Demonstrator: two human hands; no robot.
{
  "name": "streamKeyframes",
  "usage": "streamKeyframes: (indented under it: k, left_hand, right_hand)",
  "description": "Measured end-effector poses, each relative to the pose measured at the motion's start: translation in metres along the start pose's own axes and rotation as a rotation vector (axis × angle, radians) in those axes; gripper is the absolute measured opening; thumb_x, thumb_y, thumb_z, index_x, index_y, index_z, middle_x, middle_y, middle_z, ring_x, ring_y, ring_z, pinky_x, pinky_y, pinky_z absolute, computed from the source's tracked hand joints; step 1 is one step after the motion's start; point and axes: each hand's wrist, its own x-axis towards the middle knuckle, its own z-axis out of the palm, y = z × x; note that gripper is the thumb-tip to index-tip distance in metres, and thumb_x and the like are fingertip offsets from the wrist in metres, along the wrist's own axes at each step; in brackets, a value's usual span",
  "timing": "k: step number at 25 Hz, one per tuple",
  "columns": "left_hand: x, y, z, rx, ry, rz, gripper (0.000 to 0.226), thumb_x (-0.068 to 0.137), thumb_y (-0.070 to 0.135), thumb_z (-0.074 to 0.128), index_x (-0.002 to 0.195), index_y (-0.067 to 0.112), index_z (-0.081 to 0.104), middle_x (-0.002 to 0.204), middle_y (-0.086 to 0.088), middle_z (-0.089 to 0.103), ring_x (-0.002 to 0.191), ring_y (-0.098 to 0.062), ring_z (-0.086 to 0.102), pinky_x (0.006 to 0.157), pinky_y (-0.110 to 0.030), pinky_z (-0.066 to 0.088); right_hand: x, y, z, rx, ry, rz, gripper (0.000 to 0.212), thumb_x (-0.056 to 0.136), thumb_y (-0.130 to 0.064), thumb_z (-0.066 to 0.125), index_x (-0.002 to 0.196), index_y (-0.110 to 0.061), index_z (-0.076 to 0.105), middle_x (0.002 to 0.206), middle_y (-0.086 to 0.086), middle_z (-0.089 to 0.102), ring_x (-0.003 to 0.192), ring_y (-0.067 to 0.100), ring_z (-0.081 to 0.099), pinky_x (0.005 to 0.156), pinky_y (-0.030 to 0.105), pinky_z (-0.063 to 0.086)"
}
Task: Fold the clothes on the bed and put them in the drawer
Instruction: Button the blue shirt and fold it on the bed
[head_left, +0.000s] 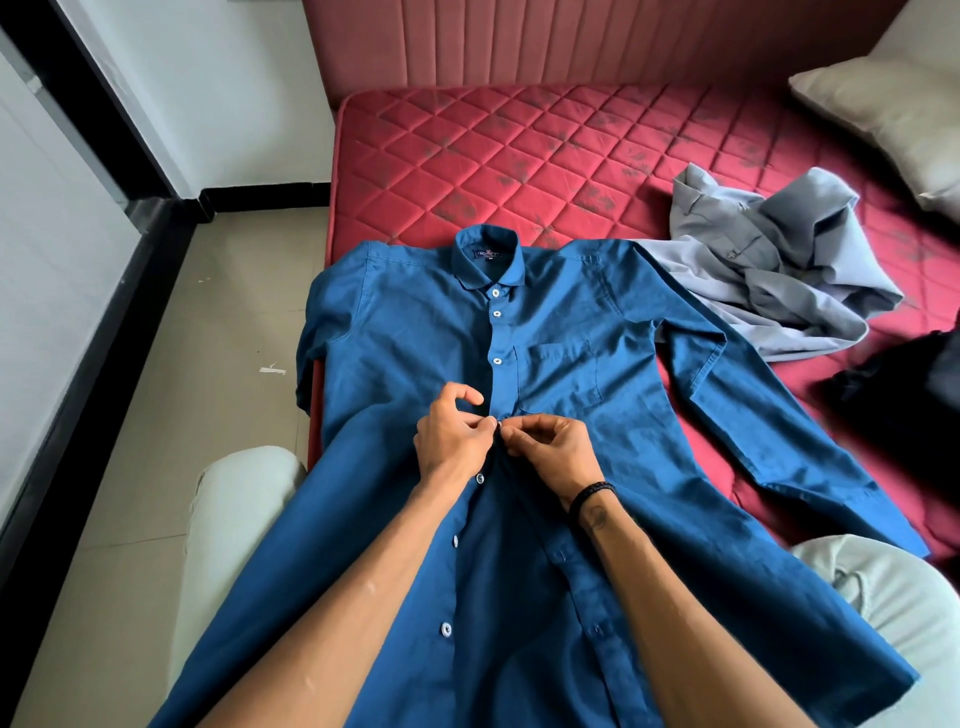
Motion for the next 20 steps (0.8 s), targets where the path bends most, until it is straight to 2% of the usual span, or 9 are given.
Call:
streamKeyframes:
  k: [3,6,9,13,15,17,19,20]
  left_hand:
    - [0.000,0.000,0.004,-0.028,-0.015,0.050,0.026,0.084,0.014,0.070,0.096,0.030,0.053,0.076,0.011,0.074,0.077,-0.018,0.069,0.078,-0.038,0.057]
    - [0.001,-0.001,0.004,-0.054,-0.043,0.076,0.024,0.087,0.008,0.070,0.097,0.023,0.054,0.078,0.008,0.072,0.073,-0.011,0.066,0.077,-0.033,0.054]
    - [0.002,-0.001,0.002,-0.029,-0.049,0.139,0.024,0.088,0.011,0.071,0.097,0.024,0.052,0.080,0.007,0.073,0.073,-0.013,0.066,0.078,-0.034,0.053]
    - [-0.005,0.002,-0.004,0.118,-0.023,0.302,0.023,0.089,0.013,0.071,0.099,0.023,0.053,0.077,0.010,0.069,0.075,-0.020,0.066,0.074,-0.040,0.052]
    - [-0.008,0.006,-0.017,0.218,-0.010,0.336,0.018,0.088,0.015,0.073,0.096,0.022,0.058,0.076,0.009,0.069,0.077,-0.023,0.066,0.073,-0.040,0.052]
    - [-0.015,0.007,-0.034,0.334,-0.078,0.340,0.009,0.087,0.020,0.075,0.088,0.022,0.066,0.075,0.007,0.070,0.079,-0.022,0.067,0.074,-0.037,0.053]
    - [-0.026,0.001,-0.043,0.493,-0.229,0.332,0.001,0.089,0.023,0.073,0.089,0.024,0.072,0.082,0.004,0.072,0.084,-0.025,0.068,0.077,-0.037,0.055]
    - [-0.032,-0.003,-0.044,0.572,-0.273,0.333,0.003,0.091,0.024,0.072,0.093,0.024,0.073,0.089,0.001,0.073,0.088,-0.028,0.068,0.079,-0.039,0.056]
  right_hand:
    - [0.000,0.000,0.003,-0.004,0.059,0.009,0.004,0.090,-0.010,0.077,0.088,-0.007,0.079,0.075,0.000,0.076,0.062,0.005,0.065,0.067,0.018,0.055]
    - [0.003,-0.006,0.007,-0.071,0.100,0.044,0.012,0.094,-0.013,0.073,0.089,-0.003,0.076,0.071,0.001,0.073,0.059,0.006,0.064,0.063,0.018,0.055]
    - [0.008,-0.014,0.006,-0.176,0.042,0.094,0.018,0.100,-0.016,0.063,0.088,-0.006,0.070,0.066,0.000,0.063,0.053,0.006,0.055,0.052,0.016,0.049]
    - [0.009,-0.025,0.001,-0.174,-0.013,0.126,0.017,0.100,-0.017,0.064,0.086,-0.009,0.071,0.076,0.006,0.063,0.059,0.011,0.053,0.054,0.021,0.048]
    - [-0.006,-0.035,-0.003,-0.245,0.037,0.057,0.011,0.096,-0.017,0.069,0.088,-0.010,0.073,0.076,0.003,0.066,0.056,0.007,0.055,0.055,0.021,0.051]
    - [-0.033,-0.040,-0.008,-0.393,0.108,-0.083,0.008,0.087,-0.021,0.079,0.090,-0.016,0.074,0.076,-0.003,0.069,0.055,0.000,0.057,0.061,0.018,0.052]
    - [-0.063,-0.033,-0.013,-0.551,0.115,-0.162,0.022,0.077,-0.028,0.087,0.092,-0.022,0.072,0.080,-0.008,0.068,0.059,-0.004,0.056,0.067,0.016,0.050]
    - [-0.073,-0.026,-0.014,-0.651,0.100,-0.178,0.031,0.074,-0.033,0.089,0.096,-0.024,0.071,0.085,-0.010,0.065,0.064,-0.004,0.056,0.071,0.020,0.051]
